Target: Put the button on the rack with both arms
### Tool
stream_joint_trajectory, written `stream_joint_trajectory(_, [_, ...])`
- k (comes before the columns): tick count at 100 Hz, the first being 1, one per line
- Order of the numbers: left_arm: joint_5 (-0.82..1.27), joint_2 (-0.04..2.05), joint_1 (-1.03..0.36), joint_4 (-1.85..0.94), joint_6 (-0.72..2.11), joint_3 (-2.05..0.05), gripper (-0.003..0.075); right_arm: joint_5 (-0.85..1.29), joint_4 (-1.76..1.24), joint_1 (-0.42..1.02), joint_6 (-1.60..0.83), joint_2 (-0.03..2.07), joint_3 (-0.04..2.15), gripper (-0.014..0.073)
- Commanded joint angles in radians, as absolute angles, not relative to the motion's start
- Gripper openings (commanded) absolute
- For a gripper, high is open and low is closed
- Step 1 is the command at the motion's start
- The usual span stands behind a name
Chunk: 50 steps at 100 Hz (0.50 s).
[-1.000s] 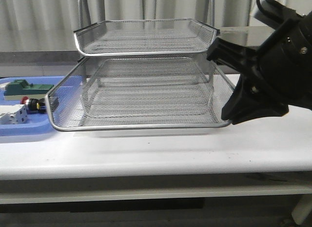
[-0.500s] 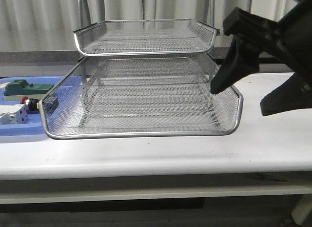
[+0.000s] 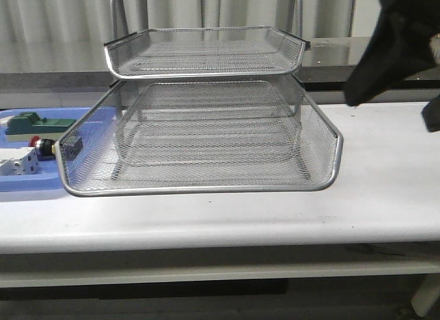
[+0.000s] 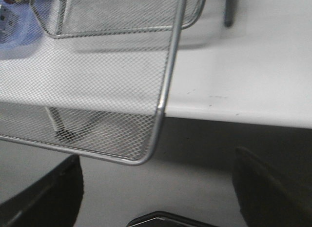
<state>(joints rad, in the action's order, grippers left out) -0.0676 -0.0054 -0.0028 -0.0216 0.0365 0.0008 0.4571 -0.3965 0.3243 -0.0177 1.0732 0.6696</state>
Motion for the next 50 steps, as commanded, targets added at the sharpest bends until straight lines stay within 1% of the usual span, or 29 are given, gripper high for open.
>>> stream_joint_trajectory(1, [-0.143,-0.039,-0.003,-0.021,0.03,0.048,0.0004,0.445,-0.33,0.277,-0.033,0.995,0.694,0.0587])
stream_joint_trajectory(21, [-0.143,-0.039,-0.003,-0.021,0.03,0.048,0.0004,0.512,-0.243,0.211,-0.033,0.829,0.696,0.0547])
stream_joint_trajectory(50, [-0.143,-0.039,-0.003,-0.021,0.03,0.048,0.0004,0.649,-0.159,0.204,-0.021,0.615,0.696,0.0533])
